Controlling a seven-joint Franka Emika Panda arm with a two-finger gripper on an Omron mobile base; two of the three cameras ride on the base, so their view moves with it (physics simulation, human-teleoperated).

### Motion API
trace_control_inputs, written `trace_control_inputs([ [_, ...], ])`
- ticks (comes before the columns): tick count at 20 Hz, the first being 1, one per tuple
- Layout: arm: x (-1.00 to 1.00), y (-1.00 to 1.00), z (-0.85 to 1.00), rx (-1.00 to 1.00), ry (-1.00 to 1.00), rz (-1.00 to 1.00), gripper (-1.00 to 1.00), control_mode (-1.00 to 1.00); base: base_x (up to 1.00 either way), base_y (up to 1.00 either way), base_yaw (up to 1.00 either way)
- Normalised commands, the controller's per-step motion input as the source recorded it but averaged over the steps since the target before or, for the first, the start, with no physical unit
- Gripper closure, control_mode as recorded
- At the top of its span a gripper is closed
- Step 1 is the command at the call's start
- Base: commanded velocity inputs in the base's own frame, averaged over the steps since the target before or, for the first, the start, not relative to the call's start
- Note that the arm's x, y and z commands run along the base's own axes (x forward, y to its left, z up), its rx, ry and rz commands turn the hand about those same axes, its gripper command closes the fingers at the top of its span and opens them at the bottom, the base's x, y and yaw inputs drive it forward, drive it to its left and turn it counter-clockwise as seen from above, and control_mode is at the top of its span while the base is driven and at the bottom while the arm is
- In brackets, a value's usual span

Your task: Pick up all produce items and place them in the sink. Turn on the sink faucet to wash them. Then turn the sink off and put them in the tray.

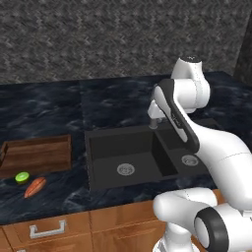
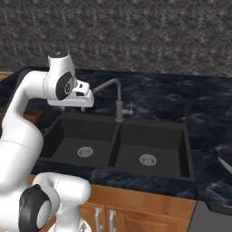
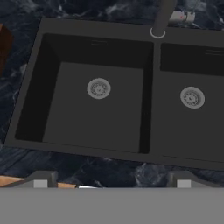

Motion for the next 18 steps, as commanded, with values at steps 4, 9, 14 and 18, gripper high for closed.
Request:
trace_control_inputs([
  [4,0.00,0.00,0.00,0.00,0.00,0.00,-1.00,1.00,0.23,0.26,-0.02],
  [9,0.00,0.00,0.00,0.00,0.00,0.00,-1.00,1.00,0.38,0.15,-0.02],
  [14,0.00,0.00,0.00,0.00,0.00,0.00,-1.00,1.00,0.27,0.07,-0.01],
  [18,0.00,0.00,0.00,0.00,0.00,0.00,-1.00,1.00,0.00,0.00,0.00],
])
